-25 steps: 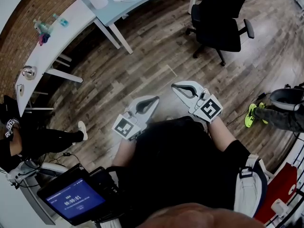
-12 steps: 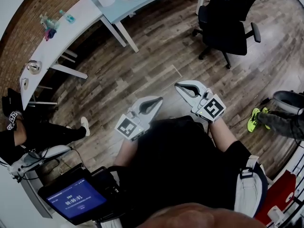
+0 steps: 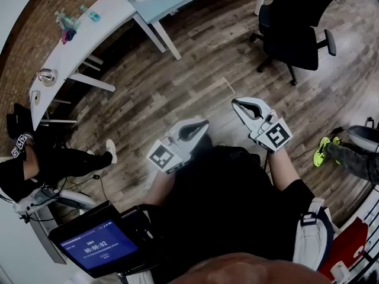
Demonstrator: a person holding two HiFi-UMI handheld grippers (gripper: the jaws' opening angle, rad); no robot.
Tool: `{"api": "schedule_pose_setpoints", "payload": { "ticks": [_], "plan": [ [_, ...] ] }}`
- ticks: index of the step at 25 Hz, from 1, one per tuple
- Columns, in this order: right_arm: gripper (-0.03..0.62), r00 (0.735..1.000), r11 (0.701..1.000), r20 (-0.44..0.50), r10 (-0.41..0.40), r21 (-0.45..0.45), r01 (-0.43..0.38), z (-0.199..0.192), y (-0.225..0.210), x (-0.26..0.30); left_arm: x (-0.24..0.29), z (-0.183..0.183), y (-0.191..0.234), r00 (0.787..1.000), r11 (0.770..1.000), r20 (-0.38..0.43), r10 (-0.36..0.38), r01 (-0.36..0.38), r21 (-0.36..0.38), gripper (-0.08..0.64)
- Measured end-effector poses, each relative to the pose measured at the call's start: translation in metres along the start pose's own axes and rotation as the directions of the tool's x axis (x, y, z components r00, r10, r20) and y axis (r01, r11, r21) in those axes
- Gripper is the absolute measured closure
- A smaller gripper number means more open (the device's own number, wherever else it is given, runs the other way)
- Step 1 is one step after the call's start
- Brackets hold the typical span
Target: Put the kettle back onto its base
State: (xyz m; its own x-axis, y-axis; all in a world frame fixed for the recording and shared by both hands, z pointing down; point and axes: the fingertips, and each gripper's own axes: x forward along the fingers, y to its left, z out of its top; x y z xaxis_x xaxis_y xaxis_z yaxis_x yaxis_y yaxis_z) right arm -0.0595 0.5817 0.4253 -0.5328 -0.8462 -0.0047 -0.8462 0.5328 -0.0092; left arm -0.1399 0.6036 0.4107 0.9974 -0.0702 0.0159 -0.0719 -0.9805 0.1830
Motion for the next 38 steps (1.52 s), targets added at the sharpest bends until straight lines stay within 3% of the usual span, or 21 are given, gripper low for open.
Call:
{"api": "schedule_pose_setpoints", "payload": {
  "ticks": [5,14,24,29,34,38],
  "plan": [
    [0.588,1.0,1.0,-0.019,0.017,-0.002,-0.017,-0.009,0.005,0.008,0.008,-0.006,0.01,1.0,1.0,-0.008,-0.029,0.029,-0.005,0.558],
    [0.588,0.999,1.0,-0.037,0.004,-0.026,-0.005,-0.018,-0.049,0.066,0.037,-0.002,0.084,0.997,0.996,-0.012,-0.08,0.08,-0.044,0.558],
    [0.588,1.0,0.999,0.0,-0.017,-0.032,0.017,-0.004,-0.085,0.142,0.045,0.025,0.167,0.991,0.991,-0.039,-0.129,0.127,-0.028,0.558],
    [0.588,0.999,0.998,-0.016,-0.048,-0.041,0.047,-0.005,-0.103,0.168,0.047,0.029,0.201,0.986,0.987,-0.042,-0.162,0.161,-0.024,0.558],
    [0.588,0.987,0.987,0.026,-0.157,-0.017,0.157,0.003,-0.131,0.187,0.047,0.031,0.231,0.983,0.983,-0.029,-0.183,0.182,-0.035,0.558],
    [0.588,0.988,0.988,0.024,-0.155,-0.007,0.155,0.002,-0.137,0.213,0.036,0.026,0.253,0.979,0.979,-0.011,-0.203,0.202,-0.034,0.558]
  ]
}}
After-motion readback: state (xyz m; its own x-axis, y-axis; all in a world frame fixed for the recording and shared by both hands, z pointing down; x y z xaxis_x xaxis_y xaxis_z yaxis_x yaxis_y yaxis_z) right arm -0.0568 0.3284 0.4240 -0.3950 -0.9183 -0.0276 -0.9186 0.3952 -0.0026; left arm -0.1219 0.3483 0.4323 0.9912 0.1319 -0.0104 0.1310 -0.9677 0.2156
